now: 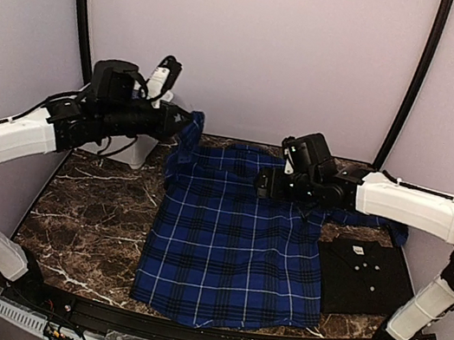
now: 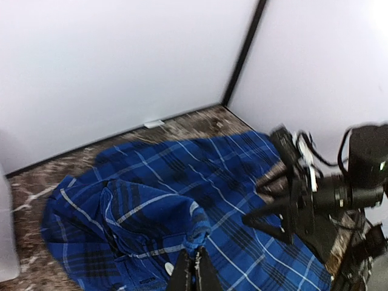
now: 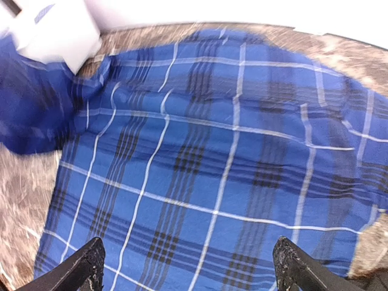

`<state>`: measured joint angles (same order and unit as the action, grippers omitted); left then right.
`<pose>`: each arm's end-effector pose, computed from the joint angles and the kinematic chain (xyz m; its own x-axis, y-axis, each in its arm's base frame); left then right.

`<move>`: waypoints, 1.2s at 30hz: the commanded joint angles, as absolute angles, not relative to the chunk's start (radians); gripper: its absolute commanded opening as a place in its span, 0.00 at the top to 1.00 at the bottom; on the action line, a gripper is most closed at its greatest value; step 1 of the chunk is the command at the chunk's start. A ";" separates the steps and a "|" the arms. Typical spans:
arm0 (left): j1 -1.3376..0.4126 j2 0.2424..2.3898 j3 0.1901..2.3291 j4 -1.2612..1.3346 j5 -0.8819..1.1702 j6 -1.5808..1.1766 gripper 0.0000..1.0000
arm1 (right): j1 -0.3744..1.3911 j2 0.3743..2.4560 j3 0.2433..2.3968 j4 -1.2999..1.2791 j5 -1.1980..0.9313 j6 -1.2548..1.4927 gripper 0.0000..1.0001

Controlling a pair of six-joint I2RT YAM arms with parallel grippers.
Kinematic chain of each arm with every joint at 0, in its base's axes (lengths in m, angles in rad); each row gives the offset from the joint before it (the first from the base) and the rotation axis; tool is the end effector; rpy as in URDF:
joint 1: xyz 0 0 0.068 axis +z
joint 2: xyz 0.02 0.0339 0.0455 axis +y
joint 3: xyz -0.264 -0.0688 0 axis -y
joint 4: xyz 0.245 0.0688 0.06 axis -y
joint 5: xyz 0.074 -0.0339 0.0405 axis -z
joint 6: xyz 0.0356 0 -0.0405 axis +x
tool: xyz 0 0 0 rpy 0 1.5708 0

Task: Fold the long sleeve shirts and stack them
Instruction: Place the sleeve at the center of the board, then pick up the sleeve from the center of the board.

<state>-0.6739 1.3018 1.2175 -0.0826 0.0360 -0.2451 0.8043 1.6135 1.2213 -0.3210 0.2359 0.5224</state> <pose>0.2391 -0.1926 0.3890 -0.2840 -0.0835 -0.9552 0.6004 0.7612 -0.2451 0.2576 0.2555 0.2680 -0.6816 -0.0084 -0.7317 -0.2743 0.9300 0.2448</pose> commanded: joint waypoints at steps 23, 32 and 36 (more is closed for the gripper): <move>-0.625 1.500 1.141 -0.302 0.041 -0.548 0.39 | 0.902 1.804 1.256 -0.367 0.184 0.463 0.15; -0.597 1.412 0.948 -0.363 0.077 -0.665 0.42 | 0.986 2.010 1.466 -0.492 0.239 0.431 0.24; -0.595 1.386 0.883 -0.381 0.091 -0.663 0.42 | 0.996 2.020 1.431 -0.493 0.248 0.422 0.29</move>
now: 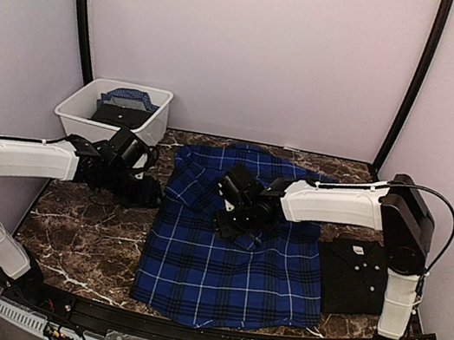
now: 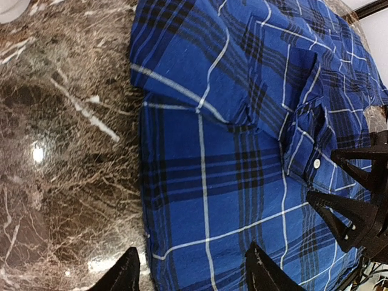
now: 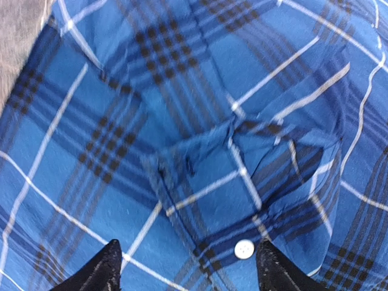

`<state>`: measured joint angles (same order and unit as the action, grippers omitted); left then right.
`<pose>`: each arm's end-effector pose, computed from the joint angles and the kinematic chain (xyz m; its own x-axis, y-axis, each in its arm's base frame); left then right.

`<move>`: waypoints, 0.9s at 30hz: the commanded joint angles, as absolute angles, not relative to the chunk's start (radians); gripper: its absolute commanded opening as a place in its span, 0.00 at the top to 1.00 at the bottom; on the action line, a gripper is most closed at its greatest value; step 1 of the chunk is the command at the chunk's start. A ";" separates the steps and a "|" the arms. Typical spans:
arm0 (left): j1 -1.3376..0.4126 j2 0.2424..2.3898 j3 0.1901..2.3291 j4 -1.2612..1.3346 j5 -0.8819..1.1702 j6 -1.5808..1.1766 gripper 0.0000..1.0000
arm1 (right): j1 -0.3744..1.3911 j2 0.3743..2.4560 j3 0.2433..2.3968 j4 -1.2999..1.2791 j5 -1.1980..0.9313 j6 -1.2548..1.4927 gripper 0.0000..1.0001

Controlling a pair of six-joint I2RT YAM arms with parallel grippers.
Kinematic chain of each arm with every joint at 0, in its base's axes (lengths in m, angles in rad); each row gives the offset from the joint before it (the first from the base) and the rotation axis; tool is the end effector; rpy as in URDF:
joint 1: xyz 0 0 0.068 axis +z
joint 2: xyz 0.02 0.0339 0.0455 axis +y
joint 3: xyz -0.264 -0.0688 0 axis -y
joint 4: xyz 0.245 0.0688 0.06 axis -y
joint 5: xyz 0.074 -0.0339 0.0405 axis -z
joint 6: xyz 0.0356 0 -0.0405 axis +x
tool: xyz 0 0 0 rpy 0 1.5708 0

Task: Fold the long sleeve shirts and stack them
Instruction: Pick up the sleeve from the center of the board.

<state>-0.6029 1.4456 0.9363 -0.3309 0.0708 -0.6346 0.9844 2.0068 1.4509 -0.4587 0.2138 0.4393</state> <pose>0.2484 -0.1740 0.2268 -0.8524 -0.1311 -0.5062 0.1231 0.8905 -0.4380 0.2435 0.3529 0.1821 -0.7452 -0.3706 -0.5545 -0.4807 0.8747 0.0615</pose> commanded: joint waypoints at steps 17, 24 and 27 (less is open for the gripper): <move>-0.595 1.383 0.835 -0.432 0.136 -0.660 0.42 | 0.970 2.067 1.365 -0.409 0.253 0.450 0.41; -0.595 1.394 0.818 -0.437 0.161 -0.665 0.44 | 0.928 2.017 1.309 -0.346 0.184 0.499 0.56; -0.595 1.403 0.820 -0.445 0.167 -0.663 0.44 | 0.920 2.014 1.307 -0.344 0.176 0.507 0.64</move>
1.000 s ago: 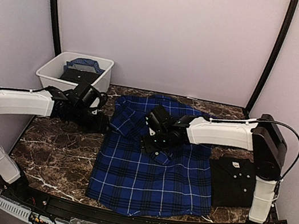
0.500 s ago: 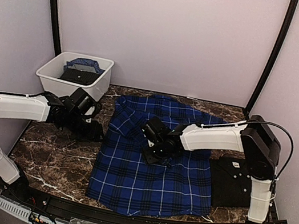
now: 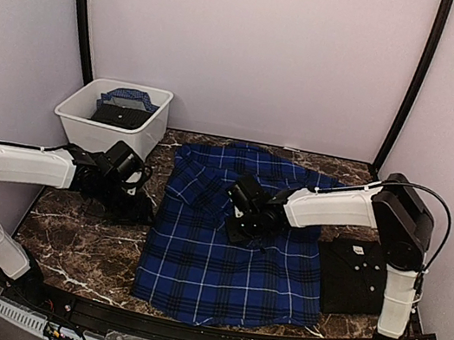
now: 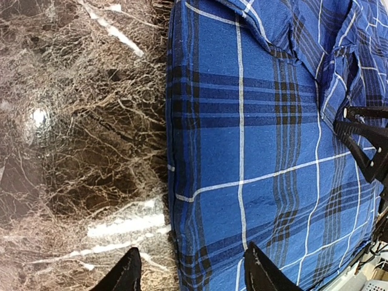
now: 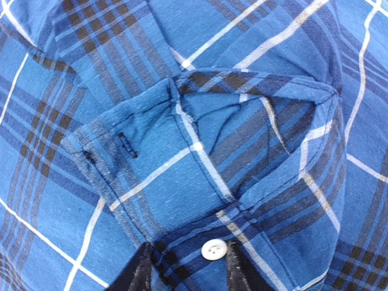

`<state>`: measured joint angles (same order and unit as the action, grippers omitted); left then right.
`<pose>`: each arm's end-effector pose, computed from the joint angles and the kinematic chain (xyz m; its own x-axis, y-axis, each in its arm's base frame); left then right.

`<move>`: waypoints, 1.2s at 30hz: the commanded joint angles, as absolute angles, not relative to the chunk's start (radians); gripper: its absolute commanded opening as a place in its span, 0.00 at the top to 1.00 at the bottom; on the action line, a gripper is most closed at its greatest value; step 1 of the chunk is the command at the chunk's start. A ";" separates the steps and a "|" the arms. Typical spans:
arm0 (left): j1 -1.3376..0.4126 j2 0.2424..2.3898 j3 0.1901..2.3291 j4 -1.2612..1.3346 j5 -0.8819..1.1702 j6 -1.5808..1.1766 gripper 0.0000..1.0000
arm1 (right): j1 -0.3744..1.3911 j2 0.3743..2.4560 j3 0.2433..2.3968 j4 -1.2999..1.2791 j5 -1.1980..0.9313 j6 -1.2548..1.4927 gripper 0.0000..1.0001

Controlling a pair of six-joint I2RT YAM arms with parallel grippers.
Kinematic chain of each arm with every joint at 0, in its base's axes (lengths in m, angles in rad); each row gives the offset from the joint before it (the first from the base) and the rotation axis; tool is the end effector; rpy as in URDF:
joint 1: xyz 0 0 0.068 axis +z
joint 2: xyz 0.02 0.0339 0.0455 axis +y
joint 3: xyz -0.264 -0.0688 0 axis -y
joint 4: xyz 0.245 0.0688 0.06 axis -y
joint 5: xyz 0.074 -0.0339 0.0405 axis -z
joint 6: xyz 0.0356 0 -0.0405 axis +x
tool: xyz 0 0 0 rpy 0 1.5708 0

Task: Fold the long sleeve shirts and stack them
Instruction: Pick up the sleeve from the center of the board.

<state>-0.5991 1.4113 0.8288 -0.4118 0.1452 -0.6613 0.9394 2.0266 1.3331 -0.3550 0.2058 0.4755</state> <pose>0.2244 -0.1594 0.1979 -0.9291 -0.1014 -0.3557 0.0665 0.9001 -0.4305 0.2522 0.3325 0.1457 -0.7890 -0.3198 -0.5246 -0.4148 0.9071 0.0709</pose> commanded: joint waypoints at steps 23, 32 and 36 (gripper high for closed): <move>-0.595 1.389 0.808 -0.479 0.194 -0.667 0.45 | 1.003 2.206 1.658 -0.515 0.394 0.499 0.34; -0.595 1.386 0.780 -0.474 0.231 -0.671 0.45 | 1.003 2.262 1.726 -0.525 0.428 0.499 0.40; -0.597 1.381 0.758 -0.469 0.273 -0.674 0.45 | 1.002 2.258 1.734 -0.523 0.451 0.508 0.55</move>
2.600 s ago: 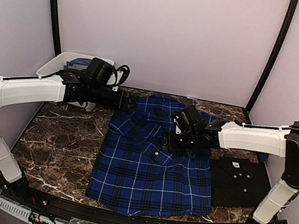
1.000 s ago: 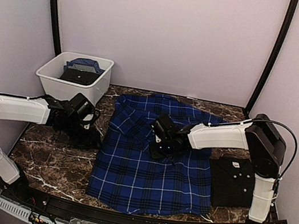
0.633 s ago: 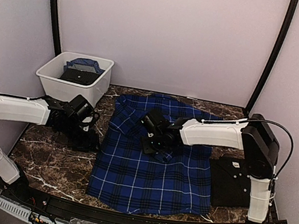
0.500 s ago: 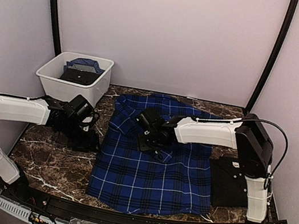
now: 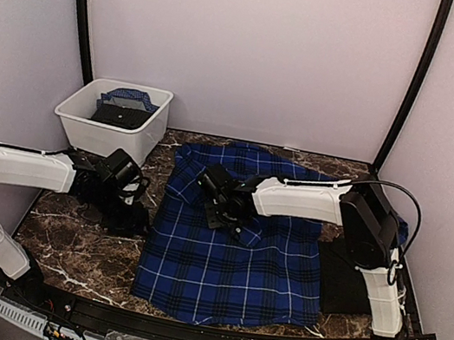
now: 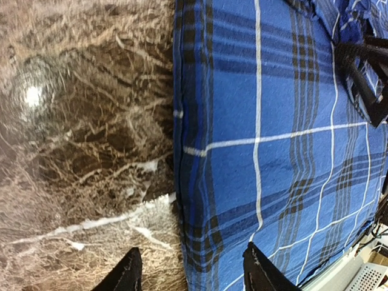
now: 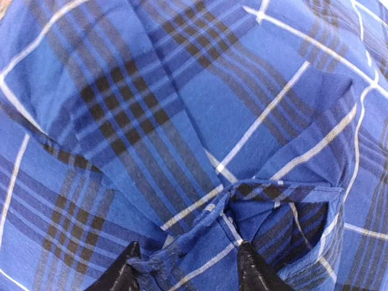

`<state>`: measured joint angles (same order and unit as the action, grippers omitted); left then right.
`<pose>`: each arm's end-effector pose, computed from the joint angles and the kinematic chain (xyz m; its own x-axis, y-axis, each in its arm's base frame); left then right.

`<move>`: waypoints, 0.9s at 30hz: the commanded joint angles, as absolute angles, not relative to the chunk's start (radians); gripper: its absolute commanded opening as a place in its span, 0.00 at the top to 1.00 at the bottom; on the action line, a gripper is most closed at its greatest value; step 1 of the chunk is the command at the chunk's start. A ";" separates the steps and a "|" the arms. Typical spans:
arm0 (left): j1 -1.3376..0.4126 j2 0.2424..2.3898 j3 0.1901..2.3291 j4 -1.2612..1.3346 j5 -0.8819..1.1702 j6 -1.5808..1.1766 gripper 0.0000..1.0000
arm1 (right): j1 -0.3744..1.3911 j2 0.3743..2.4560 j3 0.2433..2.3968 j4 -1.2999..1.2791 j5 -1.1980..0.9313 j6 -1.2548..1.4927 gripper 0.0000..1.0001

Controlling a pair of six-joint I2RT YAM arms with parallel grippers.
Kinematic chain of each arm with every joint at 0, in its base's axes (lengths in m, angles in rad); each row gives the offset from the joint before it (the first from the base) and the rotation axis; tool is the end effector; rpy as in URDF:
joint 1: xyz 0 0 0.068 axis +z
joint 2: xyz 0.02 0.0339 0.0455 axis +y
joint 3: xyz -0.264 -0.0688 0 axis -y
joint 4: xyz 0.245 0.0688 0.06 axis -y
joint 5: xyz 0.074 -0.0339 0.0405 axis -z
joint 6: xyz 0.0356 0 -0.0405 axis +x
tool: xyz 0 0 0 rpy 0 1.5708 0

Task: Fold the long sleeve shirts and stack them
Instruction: Pick up the sleeve from the center of the board.

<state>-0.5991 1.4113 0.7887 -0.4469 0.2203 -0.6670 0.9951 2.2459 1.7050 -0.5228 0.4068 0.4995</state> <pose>0.2139 -0.1555 0.1847 -0.9631 -0.0734 -0.2590 0.0524 0.8926 -0.4479 0.2719 0.3931 0.1516 -0.7366 -0.3270 -0.5920 -0.3565 0.9316 -0.0710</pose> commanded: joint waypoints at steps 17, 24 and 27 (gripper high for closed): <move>-0.688 1.322 0.649 -0.560 0.407 -0.708 0.39 | 0.840 2.043 1.733 -0.495 0.412 0.453 1.00; -0.743 1.317 0.614 -0.510 0.451 -0.775 0.41 | 0.753 1.969 1.657 -0.450 0.350 0.459 1.00; -0.756 1.320 0.606 -0.496 0.466 -0.802 0.50 | 0.745 1.953 1.631 -0.438 0.340 0.458 1.00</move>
<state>-0.7372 1.3384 0.6285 -0.5102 0.4274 -0.7513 0.7429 1.9678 1.6772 -0.4694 0.3748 0.4644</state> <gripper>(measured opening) 0.556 0.007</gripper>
